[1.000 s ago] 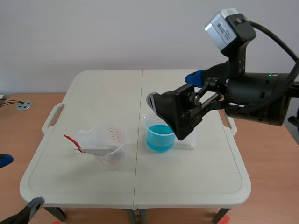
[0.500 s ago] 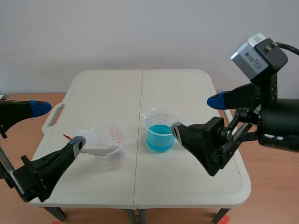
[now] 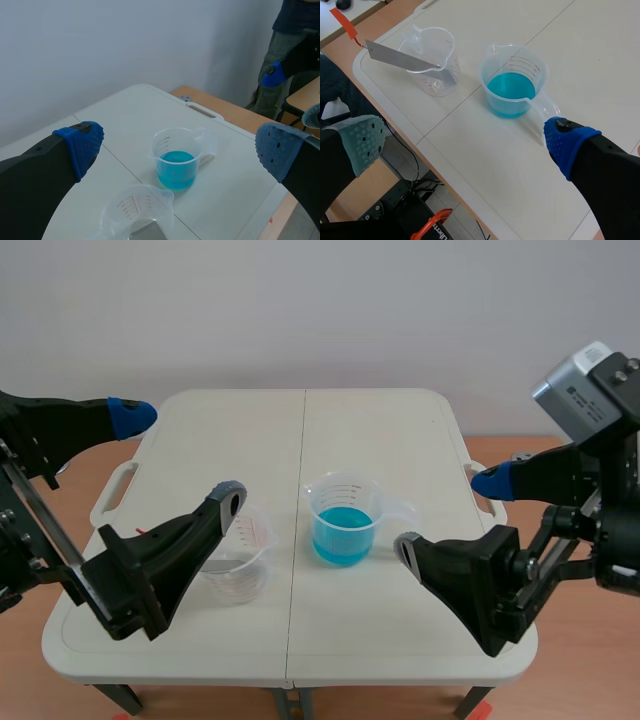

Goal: Hold the metal plate by the orange handle, dip it into the blue solution, take it out and point at it, then put the plate back in the beaker on the left.
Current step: 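Return to the home posture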

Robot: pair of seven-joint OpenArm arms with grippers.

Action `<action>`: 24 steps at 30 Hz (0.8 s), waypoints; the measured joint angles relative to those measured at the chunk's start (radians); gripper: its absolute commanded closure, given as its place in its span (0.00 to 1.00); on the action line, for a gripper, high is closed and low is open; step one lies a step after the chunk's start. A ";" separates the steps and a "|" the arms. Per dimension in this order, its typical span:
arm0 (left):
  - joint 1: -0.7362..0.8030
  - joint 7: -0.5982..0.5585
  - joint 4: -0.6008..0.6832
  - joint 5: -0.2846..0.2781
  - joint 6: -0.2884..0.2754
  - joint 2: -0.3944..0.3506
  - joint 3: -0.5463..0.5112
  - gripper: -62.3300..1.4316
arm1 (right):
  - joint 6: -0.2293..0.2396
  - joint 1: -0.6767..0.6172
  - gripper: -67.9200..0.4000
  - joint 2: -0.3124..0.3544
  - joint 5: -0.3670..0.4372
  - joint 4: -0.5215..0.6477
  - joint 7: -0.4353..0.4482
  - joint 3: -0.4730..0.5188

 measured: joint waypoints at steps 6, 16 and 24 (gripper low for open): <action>0.000 0.024 0.000 0.000 0.003 0.000 -0.002 0.00 | 0.000 0.000 0.02 0.000 0.000 0.002 0.000 0.000; 0.000 0.026 0.000 0.000 0.003 0.000 -0.003 0.00 | 0.000 0.000 0.02 0.000 0.000 0.002 0.008 0.000; 0.000 0.026 0.000 0.000 0.003 0.000 -0.003 0.00 | 0.000 0.000 0.02 0.000 0.000 0.002 0.008 0.000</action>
